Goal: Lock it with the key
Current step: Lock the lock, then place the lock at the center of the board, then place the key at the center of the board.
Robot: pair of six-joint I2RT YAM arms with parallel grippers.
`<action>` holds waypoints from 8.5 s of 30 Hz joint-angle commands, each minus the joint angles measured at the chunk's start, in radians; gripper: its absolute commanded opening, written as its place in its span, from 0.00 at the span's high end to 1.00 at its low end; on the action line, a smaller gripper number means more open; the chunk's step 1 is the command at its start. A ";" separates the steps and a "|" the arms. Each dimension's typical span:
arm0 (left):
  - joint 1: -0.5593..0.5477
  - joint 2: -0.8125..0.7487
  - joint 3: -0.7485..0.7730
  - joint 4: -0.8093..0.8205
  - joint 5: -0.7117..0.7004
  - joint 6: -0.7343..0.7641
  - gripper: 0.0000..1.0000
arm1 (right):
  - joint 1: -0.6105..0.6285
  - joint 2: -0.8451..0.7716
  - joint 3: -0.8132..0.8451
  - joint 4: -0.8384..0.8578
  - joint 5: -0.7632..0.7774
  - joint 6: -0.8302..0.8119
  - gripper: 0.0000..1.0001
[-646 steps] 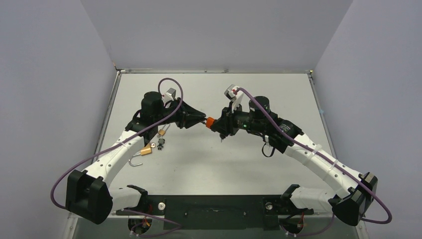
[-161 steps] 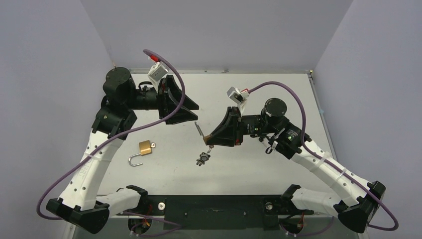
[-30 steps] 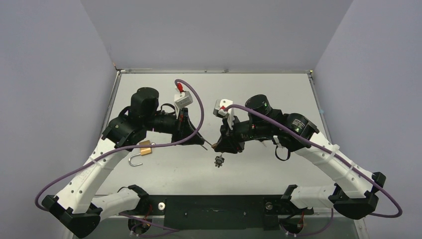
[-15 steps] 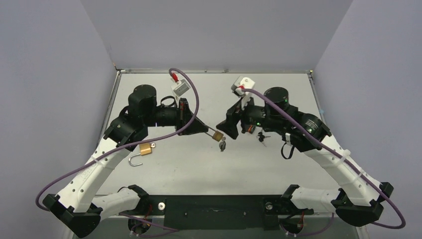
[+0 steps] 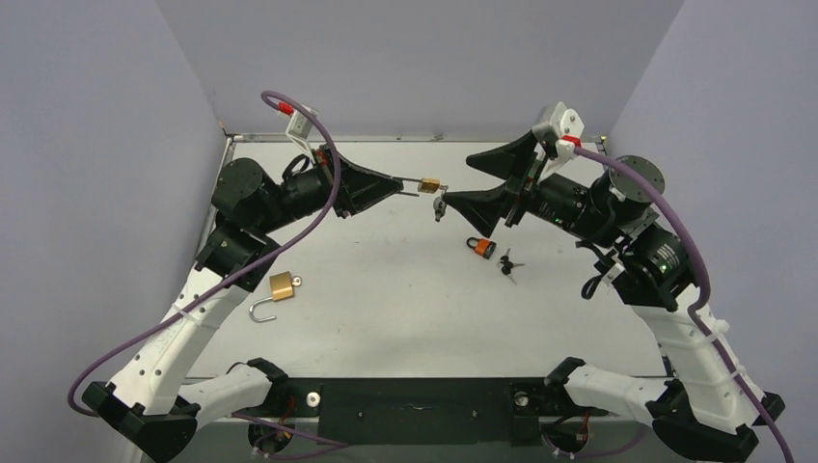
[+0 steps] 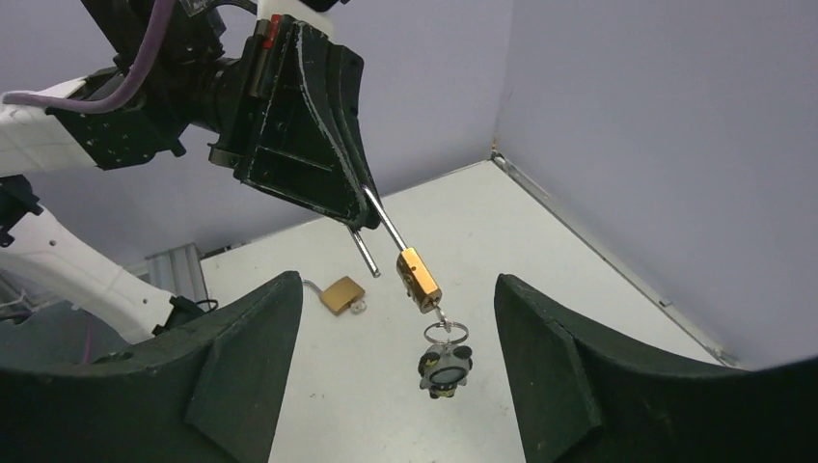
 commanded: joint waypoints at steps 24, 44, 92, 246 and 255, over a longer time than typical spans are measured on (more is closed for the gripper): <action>0.003 -0.032 0.153 0.149 -0.123 -0.097 1.00 | -0.250 0.199 -0.098 0.921 -0.563 0.716 0.34; 0.005 -0.010 0.163 0.135 -0.116 -0.116 1.00 | -0.180 0.204 -0.028 0.575 -0.449 0.401 0.44; 0.081 -0.047 0.134 -0.070 0.039 0.089 0.75 | -0.155 0.144 -0.156 0.694 -0.498 0.589 1.00; 0.038 0.098 0.287 -0.203 -0.185 0.217 1.00 | 0.101 0.009 -0.359 0.175 0.310 0.078 1.00; 0.045 0.109 0.224 -0.194 -0.198 0.221 1.00 | 0.103 0.013 -0.429 0.124 0.387 0.102 1.00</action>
